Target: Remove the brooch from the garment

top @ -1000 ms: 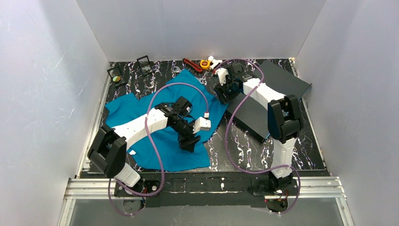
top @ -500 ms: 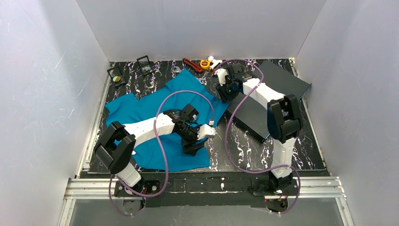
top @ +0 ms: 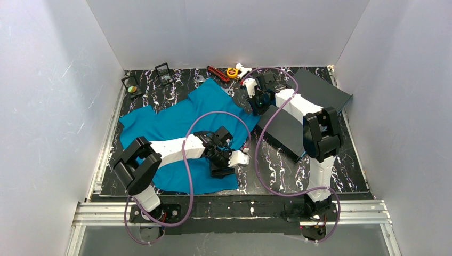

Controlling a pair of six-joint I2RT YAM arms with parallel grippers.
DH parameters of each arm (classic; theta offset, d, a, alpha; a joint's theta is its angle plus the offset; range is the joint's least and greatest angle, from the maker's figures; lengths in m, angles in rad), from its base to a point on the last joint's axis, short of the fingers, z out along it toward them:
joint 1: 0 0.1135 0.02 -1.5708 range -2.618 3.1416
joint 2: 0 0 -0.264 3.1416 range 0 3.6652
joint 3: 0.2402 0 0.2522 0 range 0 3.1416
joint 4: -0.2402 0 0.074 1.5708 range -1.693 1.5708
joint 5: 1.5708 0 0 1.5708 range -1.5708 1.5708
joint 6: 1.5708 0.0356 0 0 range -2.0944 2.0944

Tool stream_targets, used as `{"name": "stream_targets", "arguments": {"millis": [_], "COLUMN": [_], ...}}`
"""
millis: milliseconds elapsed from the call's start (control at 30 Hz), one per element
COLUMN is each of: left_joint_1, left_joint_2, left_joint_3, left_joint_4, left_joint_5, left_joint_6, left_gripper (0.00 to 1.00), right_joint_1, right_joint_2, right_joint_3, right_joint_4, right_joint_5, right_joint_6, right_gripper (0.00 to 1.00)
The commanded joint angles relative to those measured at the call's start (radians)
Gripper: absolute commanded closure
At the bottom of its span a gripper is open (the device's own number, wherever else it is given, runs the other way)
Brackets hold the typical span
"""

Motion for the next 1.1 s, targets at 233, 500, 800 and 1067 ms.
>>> {"name": "stream_targets", "arguments": {"millis": [233, 500, 800, 1067], "left_joint_1": [-0.110, -0.144, -0.151, -0.153], "left_joint_2": [-0.030, -0.142, -0.143, -0.133], "left_joint_3": [-0.101, -0.071, -0.017, -0.001], "left_joint_4": [-0.162, -0.259, -0.290, -0.308], "left_joint_5": [0.001, 0.108, 0.217, 0.270], "left_joint_6": [0.104, 0.106, 0.088, 0.097], "left_gripper": [0.96, 1.00, 1.00, 0.91], "right_joint_1": [-0.043, -0.071, -0.093, -0.106], "right_joint_2": [0.008, 0.034, 0.045, 0.054], "right_joint_3": [0.001, 0.027, 0.061, 0.069], "right_joint_4": [-0.057, -0.040, -0.027, 0.007], "right_joint_5": [0.064, 0.091, 0.126, 0.162], "right_joint_6": [-0.045, -0.058, -0.074, -0.079], "right_gripper": [0.99, 0.99, 0.99, 0.99]}}
